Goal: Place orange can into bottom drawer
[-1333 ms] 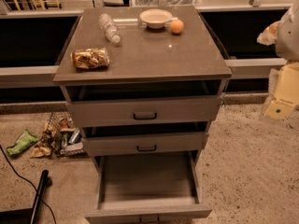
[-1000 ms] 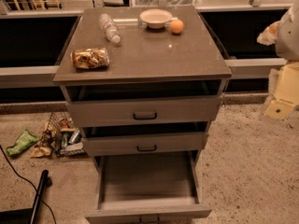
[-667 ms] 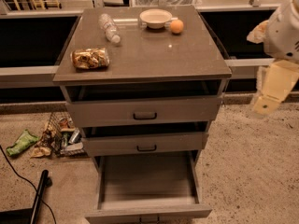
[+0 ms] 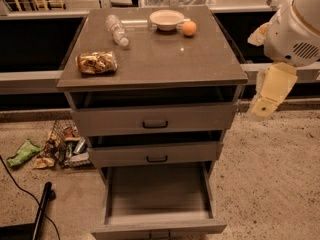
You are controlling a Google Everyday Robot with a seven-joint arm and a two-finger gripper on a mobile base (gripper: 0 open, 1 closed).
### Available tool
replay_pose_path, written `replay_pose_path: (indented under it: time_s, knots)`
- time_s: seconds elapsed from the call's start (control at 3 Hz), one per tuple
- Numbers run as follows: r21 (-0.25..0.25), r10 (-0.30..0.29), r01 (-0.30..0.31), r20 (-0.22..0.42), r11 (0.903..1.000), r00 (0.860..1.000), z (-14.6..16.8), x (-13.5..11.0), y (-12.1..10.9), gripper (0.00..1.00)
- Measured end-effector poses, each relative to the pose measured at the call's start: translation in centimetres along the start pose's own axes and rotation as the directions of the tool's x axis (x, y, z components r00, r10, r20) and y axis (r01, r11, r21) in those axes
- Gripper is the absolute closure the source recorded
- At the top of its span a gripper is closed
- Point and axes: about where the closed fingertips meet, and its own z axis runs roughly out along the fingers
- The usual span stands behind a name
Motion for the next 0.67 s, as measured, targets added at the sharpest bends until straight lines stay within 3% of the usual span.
replay_pose_path:
  time_s: [0.33,0.67]
  knots:
    - [0.001,-0.009,0.009,0.035,1.0000,0.999,2.3,-1.6,-1.5,0.00]
    - [0.025,0.000,-0.003,0.130,0.9997,0.992,5.3,-4.6,-4.9,0.00]
